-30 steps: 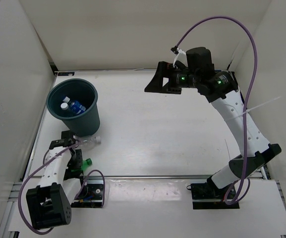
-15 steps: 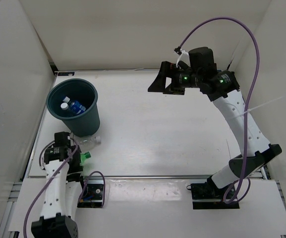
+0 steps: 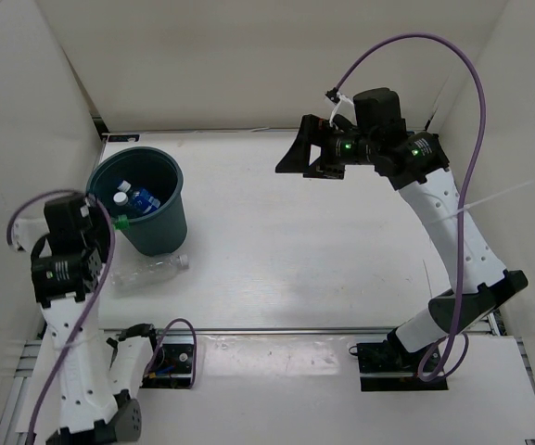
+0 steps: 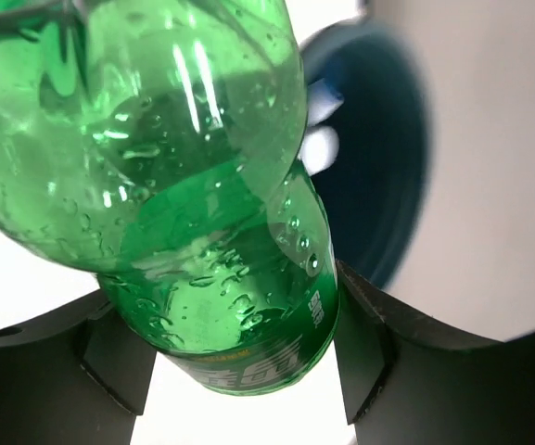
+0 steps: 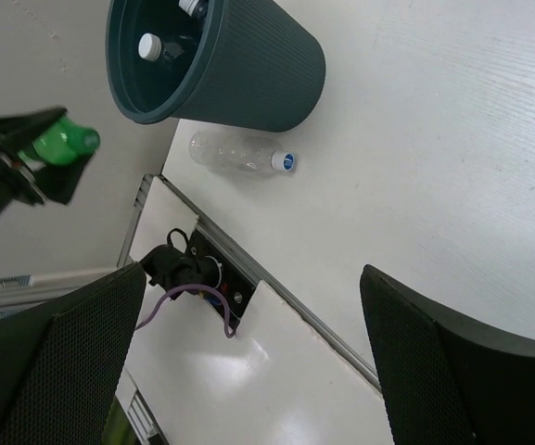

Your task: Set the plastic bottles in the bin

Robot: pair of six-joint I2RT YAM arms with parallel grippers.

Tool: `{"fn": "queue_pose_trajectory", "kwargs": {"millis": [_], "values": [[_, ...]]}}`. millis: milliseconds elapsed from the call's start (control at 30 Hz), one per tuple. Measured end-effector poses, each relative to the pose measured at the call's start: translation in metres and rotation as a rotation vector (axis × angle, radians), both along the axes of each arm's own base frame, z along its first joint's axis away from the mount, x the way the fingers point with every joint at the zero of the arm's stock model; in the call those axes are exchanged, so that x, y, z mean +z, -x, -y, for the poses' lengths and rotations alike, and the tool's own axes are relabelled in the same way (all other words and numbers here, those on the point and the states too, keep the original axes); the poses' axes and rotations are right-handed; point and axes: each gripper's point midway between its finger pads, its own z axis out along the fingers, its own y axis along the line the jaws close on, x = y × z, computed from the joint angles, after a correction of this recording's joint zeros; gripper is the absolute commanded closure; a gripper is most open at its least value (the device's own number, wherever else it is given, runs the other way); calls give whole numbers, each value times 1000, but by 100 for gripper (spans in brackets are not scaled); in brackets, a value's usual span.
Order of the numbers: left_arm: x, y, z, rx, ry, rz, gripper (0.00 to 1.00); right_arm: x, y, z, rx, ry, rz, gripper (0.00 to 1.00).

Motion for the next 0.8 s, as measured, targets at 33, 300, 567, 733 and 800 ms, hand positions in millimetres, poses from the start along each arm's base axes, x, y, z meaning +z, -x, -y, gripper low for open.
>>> {"fn": "queue_pose_trajectory", "kwargs": {"millis": [33, 300, 567, 733, 800], "values": [[10, -10, -5, -15, -41, 5, 54, 0, 1, 0, 2, -2, -1, 0], [51, -129, -20, -192, -384, -54, 42, 8, 6, -4, 15, -23, -1, 0], [36, -147, 17, -352, -563, -163, 0, 18, 12, 1, 8, -33, 32, 0], [100, -110, 11, -275, -583, 7, 0, 30, 23, 9, 3, -49, 66, 0], [119, -81, 4, -202, -541, 90, 0, 34, 26, 10, 4, -56, 76, 0]]}}
